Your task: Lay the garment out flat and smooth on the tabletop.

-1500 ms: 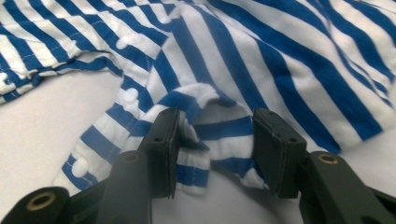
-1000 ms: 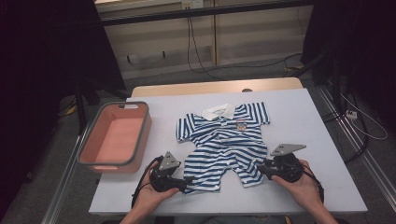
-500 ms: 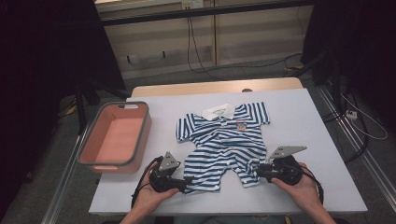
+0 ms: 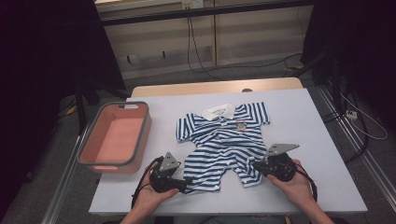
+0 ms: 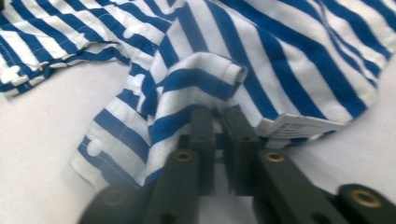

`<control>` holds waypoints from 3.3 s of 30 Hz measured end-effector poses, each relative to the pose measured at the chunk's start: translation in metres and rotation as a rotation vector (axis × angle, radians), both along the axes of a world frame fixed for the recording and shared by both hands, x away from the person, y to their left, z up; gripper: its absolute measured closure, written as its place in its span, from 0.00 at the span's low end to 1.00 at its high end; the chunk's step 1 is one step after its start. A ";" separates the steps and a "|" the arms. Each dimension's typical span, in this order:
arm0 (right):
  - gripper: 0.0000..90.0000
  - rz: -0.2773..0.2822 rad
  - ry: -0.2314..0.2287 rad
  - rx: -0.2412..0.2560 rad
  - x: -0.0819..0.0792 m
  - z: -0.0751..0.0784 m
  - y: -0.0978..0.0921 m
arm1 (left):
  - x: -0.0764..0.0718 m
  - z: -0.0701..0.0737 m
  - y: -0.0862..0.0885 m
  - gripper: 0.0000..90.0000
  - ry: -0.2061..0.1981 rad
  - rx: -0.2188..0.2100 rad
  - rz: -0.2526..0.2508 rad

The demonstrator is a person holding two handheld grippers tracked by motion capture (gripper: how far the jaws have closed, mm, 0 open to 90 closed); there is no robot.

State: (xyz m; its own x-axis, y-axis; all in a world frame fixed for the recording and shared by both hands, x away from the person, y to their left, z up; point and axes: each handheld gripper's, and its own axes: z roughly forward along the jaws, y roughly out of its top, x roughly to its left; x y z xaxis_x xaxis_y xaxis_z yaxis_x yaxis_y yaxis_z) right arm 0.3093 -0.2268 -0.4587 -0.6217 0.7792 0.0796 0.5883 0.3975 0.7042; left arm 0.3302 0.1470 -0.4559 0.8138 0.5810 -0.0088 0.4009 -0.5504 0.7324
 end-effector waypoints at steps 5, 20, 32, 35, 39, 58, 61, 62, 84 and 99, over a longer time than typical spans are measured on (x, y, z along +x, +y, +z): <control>0.98 -0.060 -0.009 -0.016 -0.007 0.005 -0.015 | 0.000 0.000 0.001 0.30 -0.004 -0.001 0.003; 0.98 -0.164 0.030 -0.006 -0.044 0.010 -0.063 | 0.002 0.000 0.001 0.30 -0.005 0.001 0.009; 0.68 -0.087 -0.068 0.004 -0.046 0.024 -0.043 | -0.006 0.011 -0.011 0.45 0.011 -0.017 -0.074; 0.70 -0.047 -0.070 0.008 -0.041 0.028 -0.031 | -0.010 0.012 -0.020 0.50 0.017 -0.024 -0.099; 0.72 0.041 -0.053 -0.006 -0.036 0.027 -0.010 | -0.012 0.008 -0.030 0.57 0.028 0.002 -0.141; 0.83 0.163 0.062 0.032 -0.015 0.001 0.018 | -0.019 0.000 -0.041 0.96 0.084 0.009 -0.187; 0.95 0.179 0.072 0.039 -0.017 0.001 0.020 | -0.019 0.000 -0.039 1.00 0.100 -0.002 -0.175; 0.97 0.182 0.067 0.033 -0.018 0.002 0.021 | -0.020 0.001 -0.039 1.00 0.099 0.001 -0.175; 0.81 0.188 0.028 0.040 -0.049 0.014 0.015 | -0.028 0.003 -0.029 0.77 0.118 -0.019 -0.190; 1.00 0.203 0.030 -0.030 -0.043 0.004 0.025 | -0.038 0.003 -0.039 0.97 0.098 0.024 -0.197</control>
